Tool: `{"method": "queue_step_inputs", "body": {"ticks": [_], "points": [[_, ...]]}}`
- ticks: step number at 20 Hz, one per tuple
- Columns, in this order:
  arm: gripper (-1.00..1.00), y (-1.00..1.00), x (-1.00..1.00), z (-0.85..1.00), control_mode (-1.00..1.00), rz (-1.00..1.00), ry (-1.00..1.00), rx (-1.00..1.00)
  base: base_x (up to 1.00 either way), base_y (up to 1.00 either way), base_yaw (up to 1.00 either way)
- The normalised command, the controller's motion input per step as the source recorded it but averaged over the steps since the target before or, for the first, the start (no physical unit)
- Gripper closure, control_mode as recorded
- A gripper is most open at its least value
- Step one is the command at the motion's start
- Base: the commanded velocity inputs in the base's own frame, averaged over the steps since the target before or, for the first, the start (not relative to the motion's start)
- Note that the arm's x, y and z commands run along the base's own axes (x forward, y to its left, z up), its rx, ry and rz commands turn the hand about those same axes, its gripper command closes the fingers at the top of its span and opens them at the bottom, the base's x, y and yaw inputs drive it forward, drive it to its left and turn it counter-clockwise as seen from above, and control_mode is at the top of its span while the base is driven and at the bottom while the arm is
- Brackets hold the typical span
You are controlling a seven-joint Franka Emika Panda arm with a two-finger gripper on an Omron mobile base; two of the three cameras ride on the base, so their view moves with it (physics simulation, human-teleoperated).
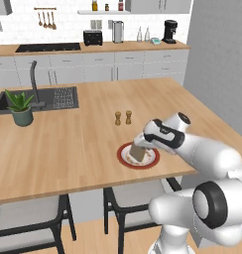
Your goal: Start the toaster. Once the lever pops up, take the bread to the plate on the dining counter.
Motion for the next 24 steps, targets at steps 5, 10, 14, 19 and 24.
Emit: {"method": "queue_step_inputs", "body": {"ticks": [5, 10, 14, 19, 24], "points": [[1.00, 0.00, 0.24, 0.00, -1.00, 0.00, 0.00, 0.03, 0.00, 0.00, 0.00], [1.00, 0.00, 0.13, -0.08, -1.00, 0.00, 0.00, 0.04, 0.00, 0.00, 0.00], [1.00, 0.00, 0.07, -0.16, -1.00, 0.00, 0.00, 0.04, 0.00, 0.00, 0.00], [1.00, 0.00, 0.00, -0.23, -1.00, 0.00, 0.00, 0.04, 0.00, 0.00, 0.00], [1.00, 0.00, 0.06, -0.14, -1.00, 0.00, 0.00, 0.03, 0.00, 0.00, 0.00]]}}
